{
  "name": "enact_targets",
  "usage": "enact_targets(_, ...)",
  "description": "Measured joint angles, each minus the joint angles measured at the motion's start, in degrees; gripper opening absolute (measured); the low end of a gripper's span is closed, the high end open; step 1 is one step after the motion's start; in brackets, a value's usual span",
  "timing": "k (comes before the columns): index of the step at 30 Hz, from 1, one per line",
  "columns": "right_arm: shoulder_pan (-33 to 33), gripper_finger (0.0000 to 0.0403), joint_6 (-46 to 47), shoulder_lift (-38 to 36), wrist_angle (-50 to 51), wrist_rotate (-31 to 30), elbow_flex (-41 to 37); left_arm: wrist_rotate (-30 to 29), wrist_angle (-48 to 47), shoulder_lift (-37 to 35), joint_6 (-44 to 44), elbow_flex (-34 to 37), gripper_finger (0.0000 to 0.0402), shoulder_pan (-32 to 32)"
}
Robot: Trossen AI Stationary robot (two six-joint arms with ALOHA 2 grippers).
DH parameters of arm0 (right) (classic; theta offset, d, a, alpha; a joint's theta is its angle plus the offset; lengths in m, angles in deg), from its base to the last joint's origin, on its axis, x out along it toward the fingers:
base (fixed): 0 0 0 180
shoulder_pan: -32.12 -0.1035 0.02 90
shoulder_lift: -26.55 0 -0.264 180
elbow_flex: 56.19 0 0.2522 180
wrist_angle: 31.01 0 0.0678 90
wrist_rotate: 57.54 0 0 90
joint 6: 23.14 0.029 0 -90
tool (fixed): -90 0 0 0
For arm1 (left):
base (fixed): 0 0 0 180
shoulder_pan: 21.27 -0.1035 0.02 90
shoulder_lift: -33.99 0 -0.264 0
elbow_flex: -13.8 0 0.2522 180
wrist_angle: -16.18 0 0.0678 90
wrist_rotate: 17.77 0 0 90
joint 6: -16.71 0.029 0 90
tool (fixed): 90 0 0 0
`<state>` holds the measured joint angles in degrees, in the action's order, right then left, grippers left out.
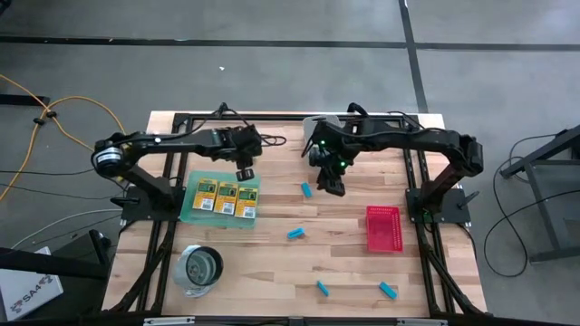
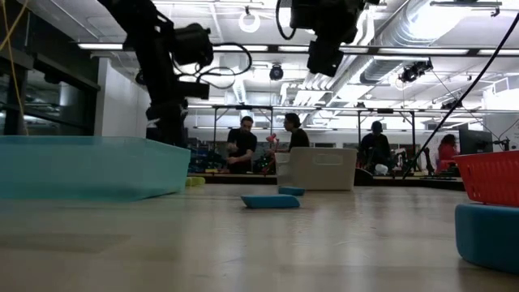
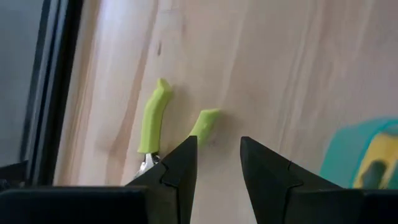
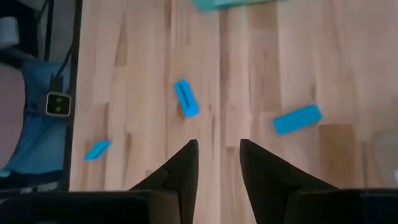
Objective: Pick & Place School Supplies
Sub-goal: Put the green puncher into the gray bin
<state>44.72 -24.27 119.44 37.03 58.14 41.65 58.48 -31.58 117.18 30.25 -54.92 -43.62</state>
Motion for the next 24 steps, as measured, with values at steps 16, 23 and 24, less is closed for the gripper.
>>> enact_targets(16, -2.86, 0.0109, 0.01, -6.34, 5.75, -1.98, -0.01, 11.53, -0.22, 1.17, 13.81, 0.0, 0.0115, -8.52)
enact_targets(23, -2.86, 0.0109, 1.07, -9.71, 6.66, -4.64, -0.01, 13.94, -1.54, 1.17, 18.49, 0.0, 0.0115, -10.91)
enact_targets(24, -2.86, 0.0109, 1.09, -10.25, 7.15, -5.02, -0.01, 14.08, -1.86, 1.26, 19.19, 0.0, 0.0115, -10.88)
